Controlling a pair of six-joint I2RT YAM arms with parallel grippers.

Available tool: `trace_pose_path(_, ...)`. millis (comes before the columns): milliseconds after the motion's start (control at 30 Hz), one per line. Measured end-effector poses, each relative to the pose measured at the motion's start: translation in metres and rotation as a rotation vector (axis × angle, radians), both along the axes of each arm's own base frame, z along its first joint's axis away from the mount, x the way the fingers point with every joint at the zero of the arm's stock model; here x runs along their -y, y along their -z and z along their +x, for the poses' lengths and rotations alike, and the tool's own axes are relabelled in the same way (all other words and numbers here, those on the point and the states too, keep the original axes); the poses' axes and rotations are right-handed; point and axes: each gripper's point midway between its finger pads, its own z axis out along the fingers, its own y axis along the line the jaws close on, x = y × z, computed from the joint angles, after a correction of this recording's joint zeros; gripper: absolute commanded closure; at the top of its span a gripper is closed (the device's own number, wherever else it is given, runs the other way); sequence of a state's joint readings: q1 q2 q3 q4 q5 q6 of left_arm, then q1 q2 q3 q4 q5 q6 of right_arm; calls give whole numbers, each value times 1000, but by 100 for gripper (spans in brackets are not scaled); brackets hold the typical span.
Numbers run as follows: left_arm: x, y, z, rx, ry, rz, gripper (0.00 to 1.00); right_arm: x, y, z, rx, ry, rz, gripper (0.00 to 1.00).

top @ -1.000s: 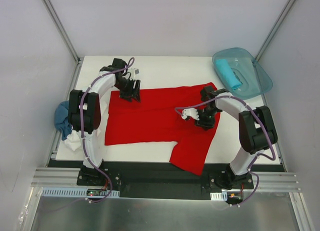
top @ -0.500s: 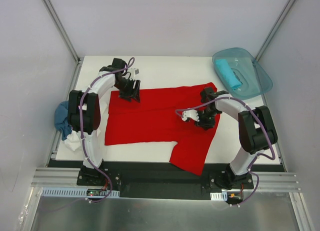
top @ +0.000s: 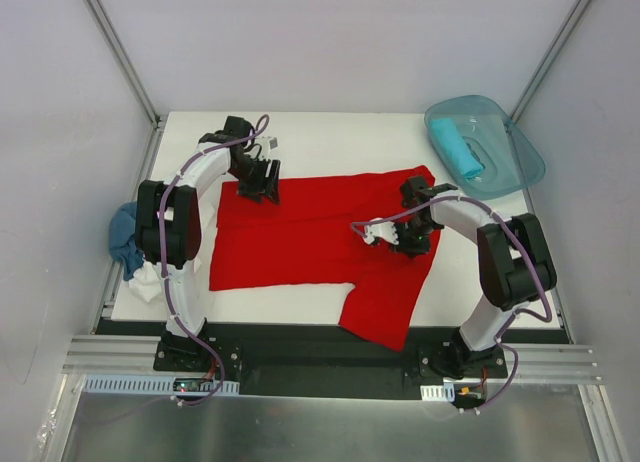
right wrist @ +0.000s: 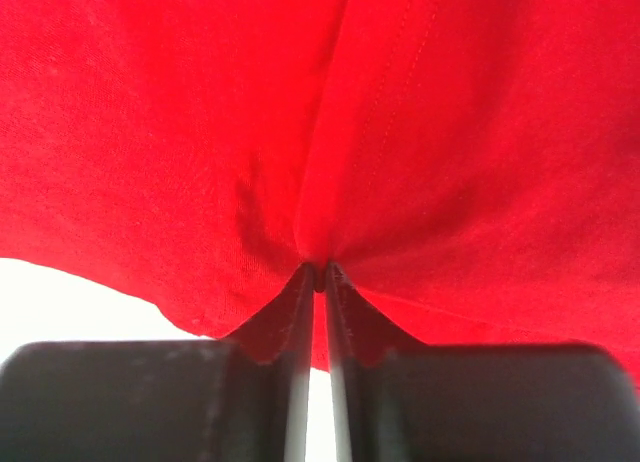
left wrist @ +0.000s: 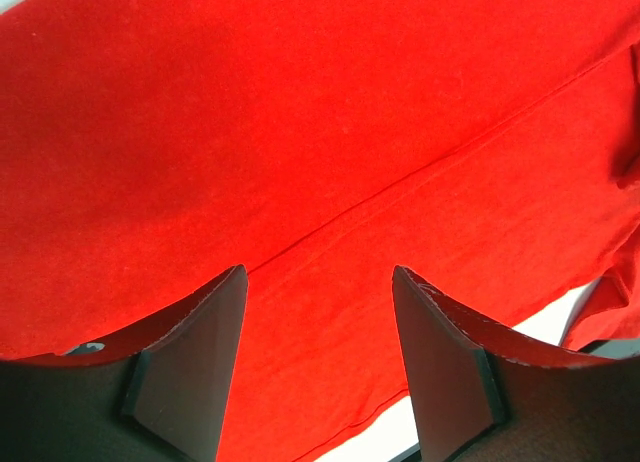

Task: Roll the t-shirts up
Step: Fold the T-shirt at the center of the board.

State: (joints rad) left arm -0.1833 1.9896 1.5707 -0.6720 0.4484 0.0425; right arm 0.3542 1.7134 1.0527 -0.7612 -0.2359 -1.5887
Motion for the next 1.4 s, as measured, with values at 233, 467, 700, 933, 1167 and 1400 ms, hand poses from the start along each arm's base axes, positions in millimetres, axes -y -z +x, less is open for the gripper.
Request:
trace_pose_path(233,-1,0,0,1,-2,5,40,2,-18,-1,40,2,8,95)
trace_pose_path(467,-1,0,0,2,-2,4,40,6,-35,-11,48,-2,6,96)
trace_pose_path(700,0,-1,2,6,-2,3,40,17,-29,-24,3,-12,-31,93)
trace_pose_path(933,0,-3,4,15,-1,4,40,38,-30,-22,-40,25,-62,68)
trace_pose_path(1167,-13,-1,32,75,-8,95,61,22,-89,75,-1,266,67,68)
trace_pose_path(1400,-35,27,53,66,-10,192,100,20,-93,160,97,566,136,92)
